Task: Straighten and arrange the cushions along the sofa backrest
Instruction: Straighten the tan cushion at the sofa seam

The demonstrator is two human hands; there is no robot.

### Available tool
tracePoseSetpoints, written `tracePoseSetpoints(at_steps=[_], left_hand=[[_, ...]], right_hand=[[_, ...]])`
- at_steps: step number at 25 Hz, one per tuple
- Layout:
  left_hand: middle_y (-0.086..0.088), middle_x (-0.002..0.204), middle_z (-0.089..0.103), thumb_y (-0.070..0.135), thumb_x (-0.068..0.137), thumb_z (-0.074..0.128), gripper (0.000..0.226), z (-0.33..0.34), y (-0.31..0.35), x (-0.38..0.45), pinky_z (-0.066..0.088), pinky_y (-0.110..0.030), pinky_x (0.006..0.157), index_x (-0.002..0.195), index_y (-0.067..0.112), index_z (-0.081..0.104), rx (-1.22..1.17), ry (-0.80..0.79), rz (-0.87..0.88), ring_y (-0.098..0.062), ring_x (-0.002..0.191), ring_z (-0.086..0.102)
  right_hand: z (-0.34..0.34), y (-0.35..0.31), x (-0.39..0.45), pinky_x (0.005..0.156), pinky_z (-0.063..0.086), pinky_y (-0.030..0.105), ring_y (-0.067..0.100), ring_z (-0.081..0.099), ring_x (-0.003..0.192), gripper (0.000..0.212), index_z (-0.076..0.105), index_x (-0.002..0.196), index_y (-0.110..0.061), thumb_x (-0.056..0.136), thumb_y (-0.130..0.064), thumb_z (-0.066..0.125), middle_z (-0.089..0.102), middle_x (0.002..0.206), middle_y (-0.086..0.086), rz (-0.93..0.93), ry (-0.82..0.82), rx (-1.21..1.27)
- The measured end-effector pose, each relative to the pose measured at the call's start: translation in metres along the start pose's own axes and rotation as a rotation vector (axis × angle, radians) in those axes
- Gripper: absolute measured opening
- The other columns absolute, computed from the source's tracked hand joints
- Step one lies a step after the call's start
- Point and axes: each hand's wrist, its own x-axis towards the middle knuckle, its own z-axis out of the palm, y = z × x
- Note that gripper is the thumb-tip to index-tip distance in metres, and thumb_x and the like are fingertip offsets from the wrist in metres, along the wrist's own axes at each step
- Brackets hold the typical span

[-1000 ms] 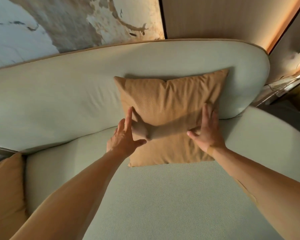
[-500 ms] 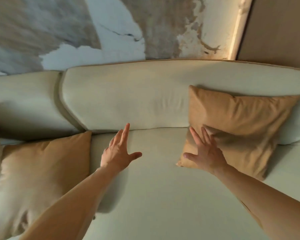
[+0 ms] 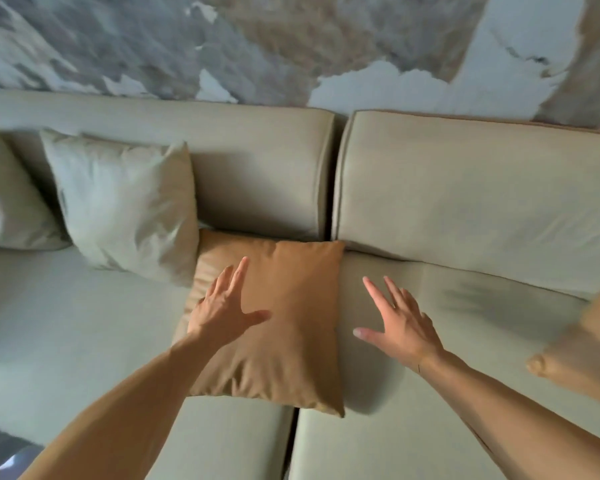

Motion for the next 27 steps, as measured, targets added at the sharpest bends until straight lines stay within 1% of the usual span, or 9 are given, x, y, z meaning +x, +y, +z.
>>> tracePoseSetpoints(at_steps=[3, 7, 10, 13, 16, 18, 20, 23, 27], left_hand=[[0.0, 0.163, 0.005, 0.073, 0.066, 0.068, 0.118, -0.001, -0.056, 0.007, 0.039, -0.054, 0.103, 0.151, 0.044, -0.008, 0.002, -0.026, -0.076, -0.028, 0.146, 0.021], [-0.003, 0.163, -0.002, 0.079, 0.055, 0.07, 0.125, 0.009, -0.112, 0.026, 0.032, -0.059, 0.107, 0.151, 0.046, -0.005, -0.092, -0.142, -0.208, -0.036, 0.147, 0.013], [-0.013, 0.162, -0.006, 0.081, 0.043, 0.073, 0.136, 0.024, -0.132, 0.046, 0.027, -0.05, 0.114, 0.15, 0.049, -0.005, -0.281, -0.257, -0.268, -0.039, 0.147, 0.015], [-0.015, 0.159, 0.009, 0.07, 0.048, 0.081, 0.135, 0.04, -0.138, 0.066, 0.034, -0.041, 0.111, 0.151, 0.046, -0.003, -0.369, -0.299, -0.222, -0.035, 0.141, 0.029], [-0.007, 0.157, 0.018, 0.052, 0.051, 0.09, 0.138, 0.051, -0.14, 0.077, 0.031, -0.037, 0.111, 0.151, 0.044, -0.004, -0.455, -0.274, -0.193, -0.029, 0.142, 0.027], [-0.009, 0.153, 0.022, 0.045, 0.051, 0.093, 0.14, 0.051, -0.138, 0.081, 0.033, -0.035, 0.106, 0.151, 0.043, -0.004, -0.458, -0.272, -0.208, -0.03, 0.14, 0.029], [-0.013, 0.147, 0.027, 0.041, 0.05, 0.094, 0.141, 0.05, -0.132, 0.081, 0.036, -0.034, 0.102, 0.152, 0.042, -0.005, -0.435, -0.259, -0.216, -0.031, 0.131, 0.036], [-0.012, 0.137, 0.032, 0.034, 0.049, 0.096, 0.142, 0.042, -0.117, 0.071, 0.037, -0.034, 0.102, 0.152, 0.04, -0.001, -0.43, -0.208, -0.195, -0.021, 0.11, 0.04], [-0.002, 0.123, 0.03, 0.028, 0.048, 0.096, 0.14, 0.025, -0.086, 0.057, 0.038, -0.031, 0.097, 0.151, 0.036, 0.001, -0.405, -0.15, -0.137, -0.016, 0.105, 0.037]], right_hand=[[0.02, -0.038, 0.029, 0.109, 0.033, 0.056, 0.03, 0.006, 0.149, 0.092, -0.005, 0.147, -0.054, 0.078, -0.074, 0.052, -0.008, 0.164, -0.008, 0.003, -0.026, -0.002], [0.051, -0.068, 0.067, 0.11, 0.034, 0.054, 0.037, 0.016, 0.148, 0.097, -0.004, 0.146, -0.058, 0.071, -0.08, 0.054, -0.007, 0.164, -0.001, 0.066, -0.103, 0.073], [0.077, -0.081, 0.094, 0.112, 0.03, 0.051, 0.04, 0.02, 0.146, 0.105, -0.009, 0.145, -0.058, 0.071, -0.073, 0.063, -0.01, 0.163, 0.012, 0.139, -0.152, 0.254], [0.092, -0.081, 0.115, 0.115, 0.024, 0.047, 0.037, 0.017, 0.148, 0.111, -0.01, 0.145, -0.057, 0.069, -0.067, 0.07, -0.006, 0.162, 0.018, 0.224, -0.18, 0.4], [0.098, -0.08, 0.129, 0.117, 0.018, 0.046, 0.031, 0.01, 0.15, 0.126, -0.016, 0.145, -0.055, 0.063, -0.059, 0.08, -0.004, 0.162, 0.018, 0.288, -0.179, 0.504], [0.096, -0.079, 0.133, 0.118, 0.016, 0.045, 0.029, 0.007, 0.151, 0.133, -0.016, 0.146, -0.052, 0.06, -0.052, 0.086, -0.003, 0.163, 0.017, 0.319, -0.181, 0.584], [0.094, -0.079, 0.13, 0.118, 0.014, 0.044, 0.027, 0.004, 0.151, 0.135, -0.014, 0.148, -0.05, 0.061, -0.045, 0.088, -0.004, 0.162, 0.019, 0.32, -0.166, 0.652], [0.088, -0.084, 0.116, 0.118, 0.013, 0.043, 0.026, -0.001, 0.151, 0.133, -0.016, 0.148, -0.049, 0.065, -0.036, 0.088, -0.01, 0.161, 0.021, 0.303, -0.146, 0.732], [0.073, -0.075, 0.09, 0.117, 0.016, 0.043, 0.024, -0.002, 0.151, 0.135, -0.017, 0.146, -0.052, 0.064, -0.031, 0.089, -0.009, 0.161, 0.019, 0.297, -0.063, 0.803]])
